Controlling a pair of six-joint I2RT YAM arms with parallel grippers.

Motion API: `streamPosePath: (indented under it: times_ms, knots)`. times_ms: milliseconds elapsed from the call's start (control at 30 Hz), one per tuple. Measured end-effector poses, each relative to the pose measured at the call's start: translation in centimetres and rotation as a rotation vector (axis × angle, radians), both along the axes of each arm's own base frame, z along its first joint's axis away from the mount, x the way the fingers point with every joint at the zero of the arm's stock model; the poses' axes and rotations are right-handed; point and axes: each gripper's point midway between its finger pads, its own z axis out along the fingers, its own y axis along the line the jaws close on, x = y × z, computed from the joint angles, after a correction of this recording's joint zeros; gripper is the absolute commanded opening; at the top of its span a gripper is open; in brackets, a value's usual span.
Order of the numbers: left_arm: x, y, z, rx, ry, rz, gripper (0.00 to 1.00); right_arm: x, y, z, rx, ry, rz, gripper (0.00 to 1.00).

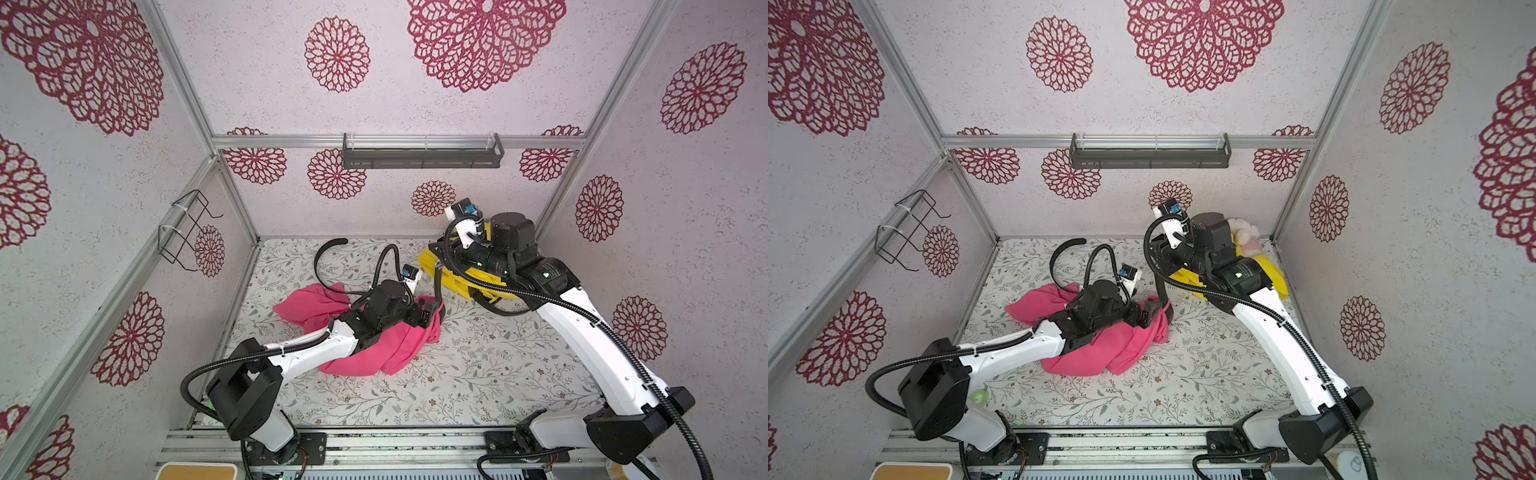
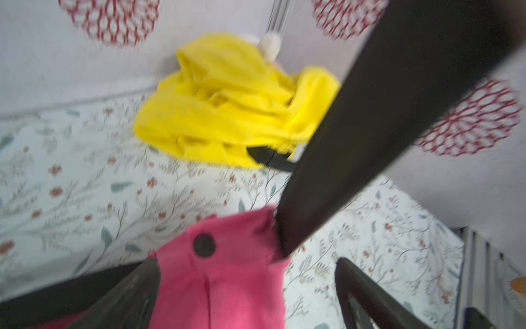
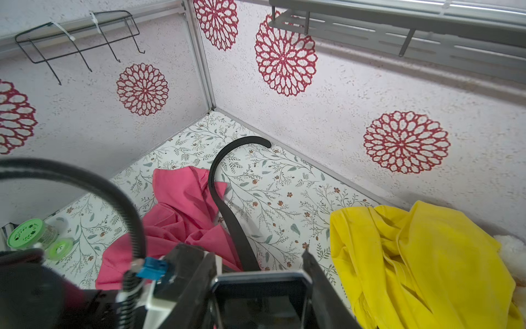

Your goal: Remove the belt from the trousers

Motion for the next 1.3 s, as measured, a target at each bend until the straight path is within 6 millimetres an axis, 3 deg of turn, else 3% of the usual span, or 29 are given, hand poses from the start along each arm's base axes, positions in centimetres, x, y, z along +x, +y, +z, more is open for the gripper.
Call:
streamPosePath:
  times_ms: [100, 133, 167, 333, 467, 500, 633, 667, 700, 867, 967, 1033, 1133, 1233, 1300]
  knots:
    - [0.4, -1.1, 3.2, -0.075, -0.069, -0.012, 0.98, -0.4, 0.7, -0.9, -0.011, 0.014, 0.010, 0.00]
    - [0.5, -1.2, 3.3, -0.078, -0.073, -0.009, 1.00, -0.2, 0.7, -0.7, -0.006, 0.007, 0.002, 0.00]
    - [0.7, -1.4, 3.2, -0.083, -0.076, -0.003, 0.94, -0.3, 0.8, -0.7, -0.003, 0.006, 0.002, 0.00]
    - [2.2, -1.6, 1.3, -0.089, -0.067, 0.052, 0.49, -1.1, 1.4, -0.9, -0.001, 0.015, 0.017, 0.00]
    - [2.0, -1.4, 0.3, -0.110, -0.055, 0.052, 0.05, -2.1, 1.2, -1.6, 0.001, 0.034, 0.022, 0.00]
    - [1.8, -1.3, 0.1, -0.114, -0.053, 0.046, 0.00, -2.3, 1.1, -1.8, 0.001, 0.043, 0.022, 0.03]
    - [-0.3, -0.5, -0.9, -0.101, -0.033, 0.015, 0.00, -3.2, 1.0, -3.1, -0.015, 0.101, 0.038, 0.80]
    - [-1.3, 0.0, -1.3, -0.088, -0.022, 0.007, 0.00, -3.4, 0.7, -3.3, -0.021, 0.106, 0.036, 0.94]
    - [-2.3, 0.7, -1.7, -0.075, -0.010, 0.003, 0.00, -3.4, 0.3, -3.3, -0.024, 0.109, 0.026, 0.99]
    - [-6.9, 3.1, -2.2, -0.038, 0.013, -0.042, 0.00, -2.5, -3.8, -2.7, -0.028, 0.086, -0.090, 0.99]
    - [-9.4, 4.2, -2.9, -0.021, 0.023, -0.068, 0.00, -2.0, -4.5, -2.9, -0.024, 0.082, -0.115, 0.99]
    - [-10.7, 5.1, -3.8, -0.006, 0.034, -0.075, 0.00, -1.4, -3.8, -4.7, -0.022, 0.108, -0.104, 0.99]
    - [-11.9, 6.8, -5.1, 0.011, 0.052, -0.058, 0.00, -0.2, -1.8, -10.7, -0.026, 0.221, -0.072, 0.99]
    - [-12.3, 8.4, -5.3, 0.014, 0.054, -0.026, 0.00, 0.3, 0.9, -19.7, -0.081, 0.394, -0.040, 0.99]
    - [-12.5, 9.1, -5.0, 0.011, 0.054, -0.008, 0.00, -0.6, 3.0, -25.3, -0.134, 0.502, -0.006, 0.99]
